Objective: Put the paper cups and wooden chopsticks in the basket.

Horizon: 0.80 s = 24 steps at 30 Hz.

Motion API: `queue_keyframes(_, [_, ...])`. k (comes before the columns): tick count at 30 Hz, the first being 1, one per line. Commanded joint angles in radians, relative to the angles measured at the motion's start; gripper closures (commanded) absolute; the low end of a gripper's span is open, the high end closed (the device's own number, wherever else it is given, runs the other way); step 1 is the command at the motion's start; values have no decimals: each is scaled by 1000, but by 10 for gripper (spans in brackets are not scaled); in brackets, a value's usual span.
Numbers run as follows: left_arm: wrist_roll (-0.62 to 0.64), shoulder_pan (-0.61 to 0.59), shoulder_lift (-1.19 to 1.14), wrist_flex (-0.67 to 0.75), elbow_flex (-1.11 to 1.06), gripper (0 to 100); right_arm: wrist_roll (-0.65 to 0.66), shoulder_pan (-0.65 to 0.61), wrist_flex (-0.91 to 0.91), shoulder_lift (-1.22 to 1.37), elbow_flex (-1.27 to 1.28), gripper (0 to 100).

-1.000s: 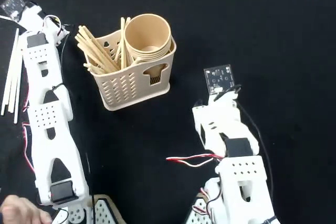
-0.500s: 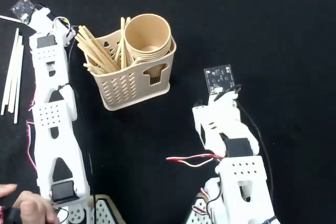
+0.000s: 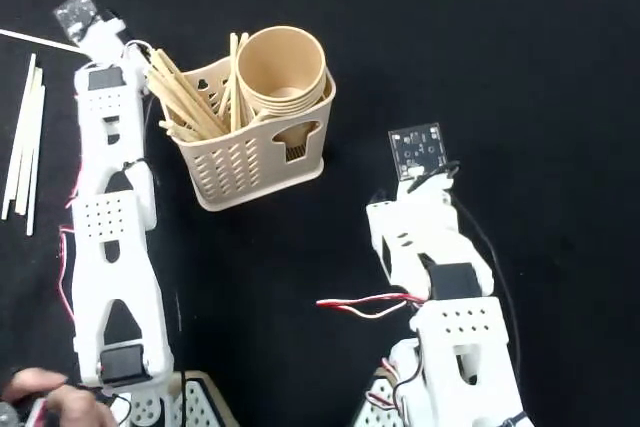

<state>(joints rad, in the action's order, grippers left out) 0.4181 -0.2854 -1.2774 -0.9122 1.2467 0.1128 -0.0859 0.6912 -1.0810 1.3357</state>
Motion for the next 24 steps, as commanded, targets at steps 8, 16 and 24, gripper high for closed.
queue_keyframes(8, [193,-70,18,2,8,869,0,-17,-9,-16,-4,825])
queue_keyframes(16, [209,-48,31,14,94,855,0,-17,-9,-16,-4,825])
queue_keyframes(24, [103,-91,-14,245,257,853,0,-17,-9,-16,-4,825])
